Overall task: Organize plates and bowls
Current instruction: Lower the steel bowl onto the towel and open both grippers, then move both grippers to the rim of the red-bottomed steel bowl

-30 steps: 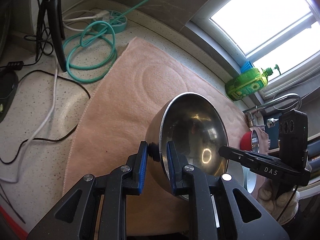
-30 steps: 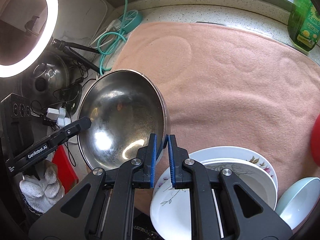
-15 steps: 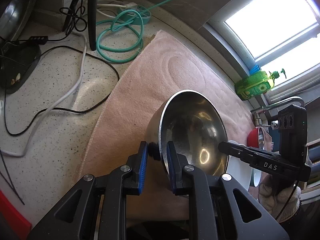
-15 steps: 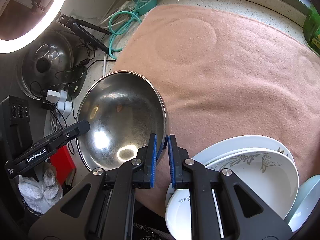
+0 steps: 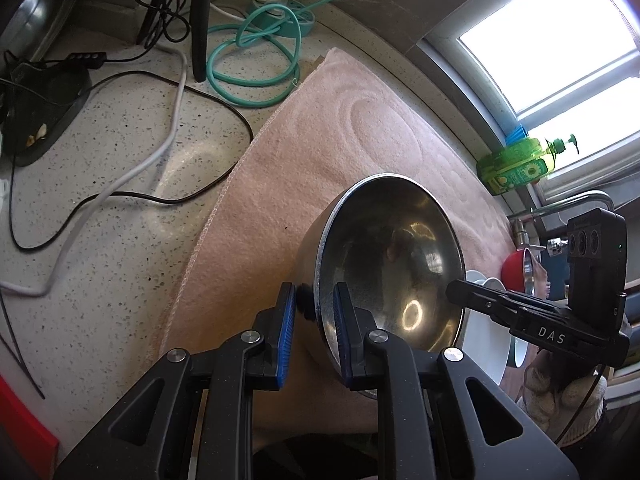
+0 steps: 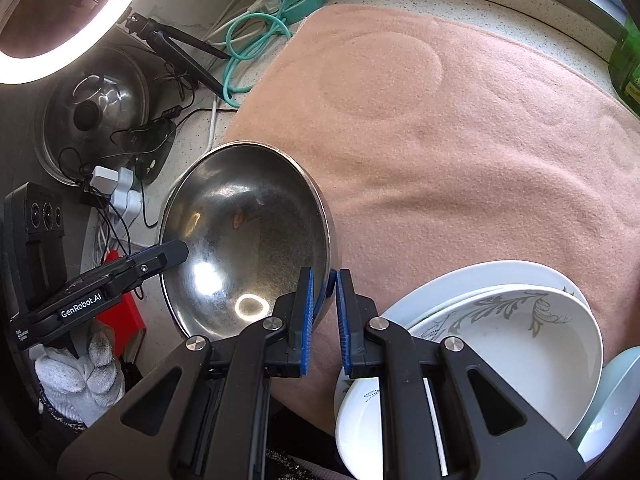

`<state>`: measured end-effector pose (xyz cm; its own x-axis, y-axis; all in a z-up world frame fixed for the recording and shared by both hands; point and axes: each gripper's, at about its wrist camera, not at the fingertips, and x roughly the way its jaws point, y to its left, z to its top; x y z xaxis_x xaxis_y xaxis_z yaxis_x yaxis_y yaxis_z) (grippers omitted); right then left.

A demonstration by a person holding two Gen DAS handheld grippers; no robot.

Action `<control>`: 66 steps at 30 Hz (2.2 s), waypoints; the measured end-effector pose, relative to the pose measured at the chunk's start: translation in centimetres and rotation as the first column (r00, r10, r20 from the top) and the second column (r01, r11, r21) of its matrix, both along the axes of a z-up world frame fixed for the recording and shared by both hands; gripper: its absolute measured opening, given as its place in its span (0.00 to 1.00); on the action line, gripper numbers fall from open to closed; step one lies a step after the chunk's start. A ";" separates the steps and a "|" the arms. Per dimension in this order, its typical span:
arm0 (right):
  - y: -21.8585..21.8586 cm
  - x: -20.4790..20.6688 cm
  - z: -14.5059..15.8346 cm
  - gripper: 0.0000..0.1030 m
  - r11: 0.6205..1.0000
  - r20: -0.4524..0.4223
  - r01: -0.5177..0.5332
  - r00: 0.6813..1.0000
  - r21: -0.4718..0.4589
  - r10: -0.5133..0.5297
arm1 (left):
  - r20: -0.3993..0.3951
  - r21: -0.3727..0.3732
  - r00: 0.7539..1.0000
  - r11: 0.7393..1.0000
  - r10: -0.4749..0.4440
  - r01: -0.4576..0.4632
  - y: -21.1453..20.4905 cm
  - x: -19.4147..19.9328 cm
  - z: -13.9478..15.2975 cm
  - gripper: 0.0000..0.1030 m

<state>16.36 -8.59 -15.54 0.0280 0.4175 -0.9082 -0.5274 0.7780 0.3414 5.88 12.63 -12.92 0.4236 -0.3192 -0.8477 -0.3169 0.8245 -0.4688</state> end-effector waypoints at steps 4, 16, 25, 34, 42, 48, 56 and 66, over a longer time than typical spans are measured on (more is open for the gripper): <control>-0.1 -0.3 0.6 0.12 1.000 0.027 -0.002 1.000 0.004 0.002 | 0.007 0.019 1.000 1.000 -0.007 0.007 -0.2 -0.1 0.3 0.16; -2.0 -1.6 3.9 0.49 0.999 0.154 0.024 0.988 0.032 -0.029 | 0.049 0.064 0.999 0.998 -0.004 0.001 0.1 -0.9 2.2 0.23; -6.2 -2.7 6.3 0.58 0.994 0.220 0.075 0.971 0.085 -0.093 | 0.114 0.065 0.993 0.998 -0.016 0.009 -1.5 -0.5 4.4 0.24; -13.4 -2.9 8.7 0.64 0.969 0.274 0.183 0.936 0.165 -0.223 | 0.171 0.082 0.980 0.993 -0.103 0.090 -6.2 1.4 6.5 0.24; -19.6 -2.5 10.8 0.71 0.958 0.354 0.248 0.891 0.147 -0.285 | 0.190 0.068 0.964 0.982 -0.186 0.176 -11.5 3.4 6.8 0.24; -24.9 -1.6 11.4 0.78 0.937 0.392 0.333 0.852 0.107 -0.348 | 0.205 0.073 0.947 0.969 -0.247 0.237 -15.7 4.9 7.1 0.24; -31.0 -0.3 11.1 0.81 0.906 0.437 0.417 0.803 0.075 -0.405 | 0.211 0.081 0.922 0.946 -0.325 0.315 -21.5 7.1 7.0 0.24; -36.0 2.7 9.2 0.81 0.888 0.391 0.458 0.809 0.052 -0.440 | 0.199 0.088 0.900 0.922 -0.388 0.378 -27.9 10.7 5.9 0.24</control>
